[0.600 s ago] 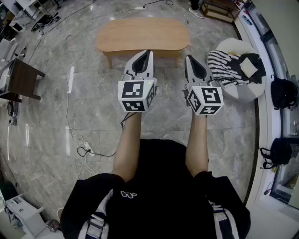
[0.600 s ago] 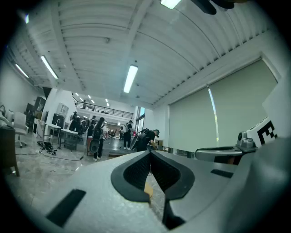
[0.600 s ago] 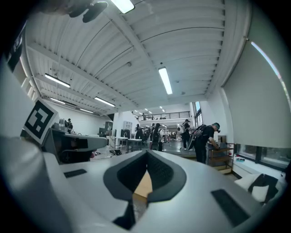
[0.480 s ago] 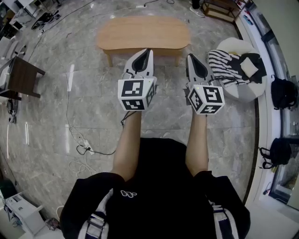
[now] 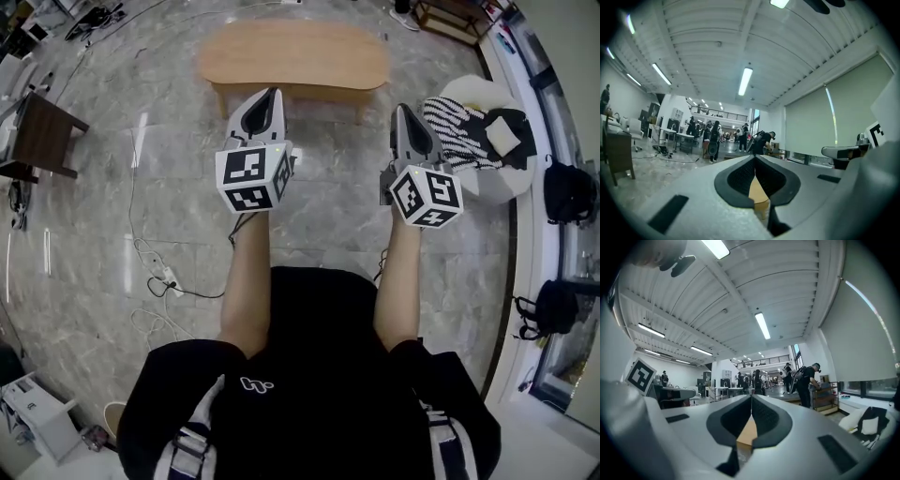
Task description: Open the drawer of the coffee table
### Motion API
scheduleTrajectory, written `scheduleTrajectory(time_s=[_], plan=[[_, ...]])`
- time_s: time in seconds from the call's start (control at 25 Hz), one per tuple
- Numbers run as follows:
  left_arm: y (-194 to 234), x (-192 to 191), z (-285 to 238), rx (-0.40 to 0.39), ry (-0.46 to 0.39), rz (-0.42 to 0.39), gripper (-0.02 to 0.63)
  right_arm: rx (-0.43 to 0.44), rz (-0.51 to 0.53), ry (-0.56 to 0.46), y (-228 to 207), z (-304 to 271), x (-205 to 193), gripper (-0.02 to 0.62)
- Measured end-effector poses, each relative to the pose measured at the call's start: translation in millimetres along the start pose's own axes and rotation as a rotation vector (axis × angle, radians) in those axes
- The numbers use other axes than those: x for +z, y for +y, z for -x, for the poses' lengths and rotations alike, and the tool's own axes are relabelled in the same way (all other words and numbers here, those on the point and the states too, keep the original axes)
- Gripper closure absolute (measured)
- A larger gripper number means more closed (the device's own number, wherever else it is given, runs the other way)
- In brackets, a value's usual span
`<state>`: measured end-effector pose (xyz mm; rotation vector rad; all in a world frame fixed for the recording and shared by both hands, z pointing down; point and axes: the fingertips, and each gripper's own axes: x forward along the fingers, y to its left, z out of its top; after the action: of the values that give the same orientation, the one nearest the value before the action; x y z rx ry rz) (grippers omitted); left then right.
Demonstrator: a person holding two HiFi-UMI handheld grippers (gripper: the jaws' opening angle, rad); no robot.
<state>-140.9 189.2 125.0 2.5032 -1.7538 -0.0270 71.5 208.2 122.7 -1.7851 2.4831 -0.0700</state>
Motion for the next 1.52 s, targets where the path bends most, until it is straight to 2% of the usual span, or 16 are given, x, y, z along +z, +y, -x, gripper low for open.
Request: scheduleTrajectory(time_s=[0.32, 0.48, 0.68, 0.88, 1.04, 1.28, 1.52], plan=[[12, 3, 3, -0.017, -0.013, -0.006, 0.597, 0.014, 0.025, 0.01, 19, -12, -4, 0.584], [12, -1, -2, -0.023, 0.008, -0.095, 0.597, 0.016, 0.05, -0.004, 25, -16, -4, 0.584], [8, -7, -14, -0.054, -0.004, -0.108, 0.597, -0.002, 0.053, -0.019, 12, -22, -6, 0.584], [13, -18, -33, -0.052, 0.012, -0.237, 0.597, 0.01, 0.075, -0.034, 10, -42, -13, 0.584], [25, -23, -50, -0.039, 0.003, -0.221, 0.597, 0.023, 0.08, -0.052, -1, -62, -14, 0.584], [40, -22, -95, 0.02, -0.023, -0.267, 0.597, 0.04, 0.067, -0.055, -35, -104, -30, 0.584], [45, -24, -177, 0.01, -0.068, -0.198, 0.597, 0.052, 0.063, -0.033, -82, -173, -47, 0.584]])
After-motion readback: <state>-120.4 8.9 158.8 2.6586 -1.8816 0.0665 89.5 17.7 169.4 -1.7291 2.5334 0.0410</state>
